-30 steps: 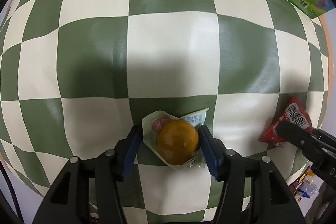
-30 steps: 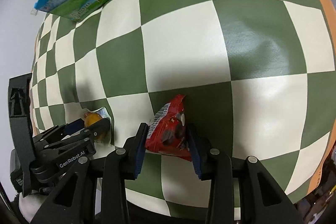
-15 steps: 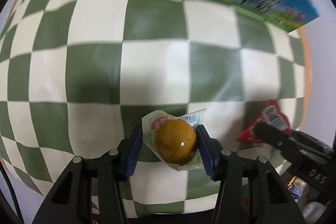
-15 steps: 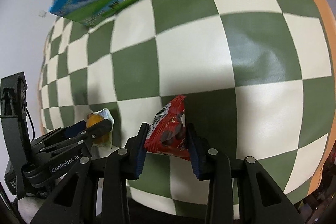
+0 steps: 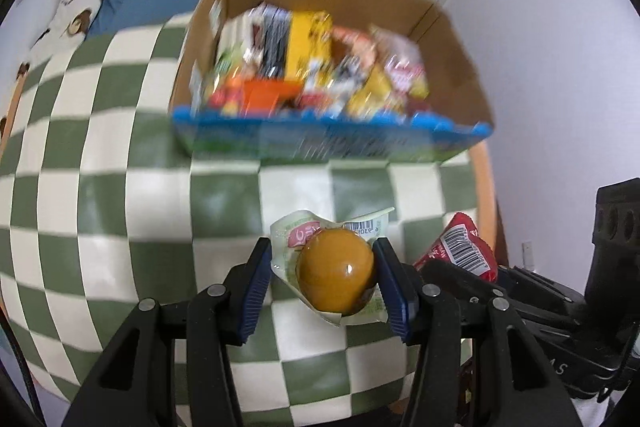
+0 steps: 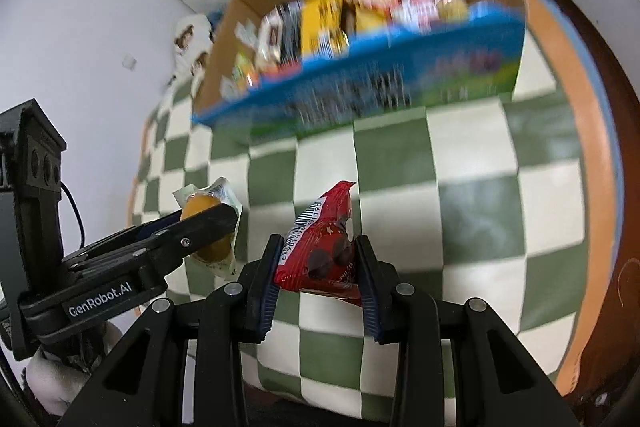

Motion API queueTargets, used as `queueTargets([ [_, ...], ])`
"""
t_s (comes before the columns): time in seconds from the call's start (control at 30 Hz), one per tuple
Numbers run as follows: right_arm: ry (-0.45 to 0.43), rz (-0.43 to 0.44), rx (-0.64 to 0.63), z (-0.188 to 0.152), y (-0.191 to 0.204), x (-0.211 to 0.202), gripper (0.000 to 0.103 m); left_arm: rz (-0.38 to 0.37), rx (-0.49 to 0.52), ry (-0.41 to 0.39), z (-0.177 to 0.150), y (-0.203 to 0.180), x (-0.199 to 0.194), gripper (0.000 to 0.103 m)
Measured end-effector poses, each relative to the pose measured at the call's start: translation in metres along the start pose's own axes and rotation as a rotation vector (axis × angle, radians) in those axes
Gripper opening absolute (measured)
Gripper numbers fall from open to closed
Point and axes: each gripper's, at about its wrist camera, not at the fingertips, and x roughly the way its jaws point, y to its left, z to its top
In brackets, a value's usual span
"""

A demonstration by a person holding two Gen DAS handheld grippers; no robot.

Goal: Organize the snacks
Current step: 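Carry both snacks into the box and open both tools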

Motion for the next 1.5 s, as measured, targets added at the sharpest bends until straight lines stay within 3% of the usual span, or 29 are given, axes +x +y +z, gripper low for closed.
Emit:
queueTargets([
  [0.33, -0.106, -0.007, -0.061, 0.084, 0.007, -0.036, 0.038, -0.001, 0.058, -0.054, 0.084, -0.021, 0.002, 0.048],
  [0.5, -0.131, -0.048, -0.084, 0.129, 0.011, -0.031, 0.038, 0.030, 0.078, -0.028, 0.129, -0.019, 0.021, 0.048],
  [0.87, -0.077, -0.168, -0.086, 0.220, -0.018, 0.017, 0.038, 0.134, 0.098, 0.021, 0.203, -0.009, 0.090, 0.048],
  [1.07, -0.018, -0.203, -0.054, 0.246, -0.040, 0.054, 0.038, 0.157, 0.087, 0.078, 0.219, -0.004, 0.132, 0.048],
  [1.37, 0.104, -0.225, -0.019, 0.259, -0.065, 0.100, 0.039, 0.171, 0.041, 0.200, 0.212, 0.008, 0.175, 0.049],
  [1.47, 0.136, -0.246, -0.022, 0.257, -0.069, 0.107, 0.043, 0.187, 0.031, 0.213, 0.209, 0.010, 0.175, 0.050],
  [1.5, 0.139, -0.248, -0.023, 0.257, -0.069, 0.107, 0.051, 0.190, 0.029, 0.211, 0.208, 0.010, 0.173, 0.053],
])
